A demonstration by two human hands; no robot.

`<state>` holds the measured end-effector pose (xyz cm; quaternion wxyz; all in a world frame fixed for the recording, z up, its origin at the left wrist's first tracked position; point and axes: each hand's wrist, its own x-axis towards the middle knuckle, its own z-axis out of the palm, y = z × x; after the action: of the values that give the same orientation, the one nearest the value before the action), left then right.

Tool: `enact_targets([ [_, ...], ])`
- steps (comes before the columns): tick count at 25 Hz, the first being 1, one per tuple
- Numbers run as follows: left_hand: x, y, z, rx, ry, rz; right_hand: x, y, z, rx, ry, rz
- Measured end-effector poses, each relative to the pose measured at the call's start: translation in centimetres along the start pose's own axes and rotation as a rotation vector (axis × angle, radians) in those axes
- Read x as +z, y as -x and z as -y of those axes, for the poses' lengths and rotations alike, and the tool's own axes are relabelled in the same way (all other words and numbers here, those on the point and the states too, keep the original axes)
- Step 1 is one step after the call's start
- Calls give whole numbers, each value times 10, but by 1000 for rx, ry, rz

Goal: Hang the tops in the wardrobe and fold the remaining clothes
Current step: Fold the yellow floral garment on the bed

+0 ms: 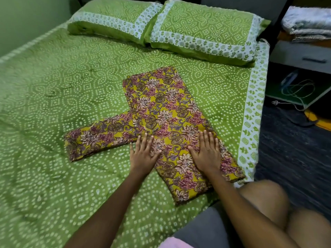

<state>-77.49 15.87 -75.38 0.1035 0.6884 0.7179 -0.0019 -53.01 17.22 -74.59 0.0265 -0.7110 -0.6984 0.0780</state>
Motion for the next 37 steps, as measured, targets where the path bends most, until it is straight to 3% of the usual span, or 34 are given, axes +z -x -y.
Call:
enact_targets([
  [3, -9, 15, 26, -72, 332, -111, 0, 3, -1, 3, -15, -39],
  [4, -12, 22, 32, -181, 606, -199, 1, 3, -1, 4, -17, -49],
  [6, -26, 30, 40, -581, 1340, -371, 3, 4, 0, 7, -9, -58],
  [8, -39, 34, 49, -838, 1987, -383, 3, 3, 1, 5, -14, -63],
  [10, -48, 34, 61, -884, 2295, -348, 1, 4, 0, 7, -19, -64],
  [12, -54, 29, 73, -873, 2414, -406, -1, 5, 2, 3, -35, -62],
  [18, -75, -3, 107, -986, 2140, -660, 0, 9, 2, 3, -60, -66],
  [22, -97, -30, 109, -833, 2083, -609, -3, 9, 7, 57, -160, -90],
  [25, -131, -45, 47, -710, 1796, -493, -23, 3, 32, 142, -590, -136],
  [27, -139, -46, -17, -566, 1467, -343, -46, -7, 54, 223, -1179, 42],
  [28, -140, -45, -53, -453, 1336, -262, -47, -23, 66, 299, -1467, 133],
  [30, -125, -46, -106, -64, 1143, -43, -42, -44, 70, 450, -1826, 245],
  [32, -97, -48, -123, 278, 771, 145, -24, -63, 53, 542, -1998, 146],
  [33, -83, -50, -119, 346, 571, 139, -22, -62, 46, 574, -2033, 164],
  [36, -52, -43, -82, 227, 341, -17, -32, -57, 41, 608, -2163, 322],
  [37, -44, -40, -65, 158, 263, -45, -40, -55, 41, 553, -2103, 366],
])
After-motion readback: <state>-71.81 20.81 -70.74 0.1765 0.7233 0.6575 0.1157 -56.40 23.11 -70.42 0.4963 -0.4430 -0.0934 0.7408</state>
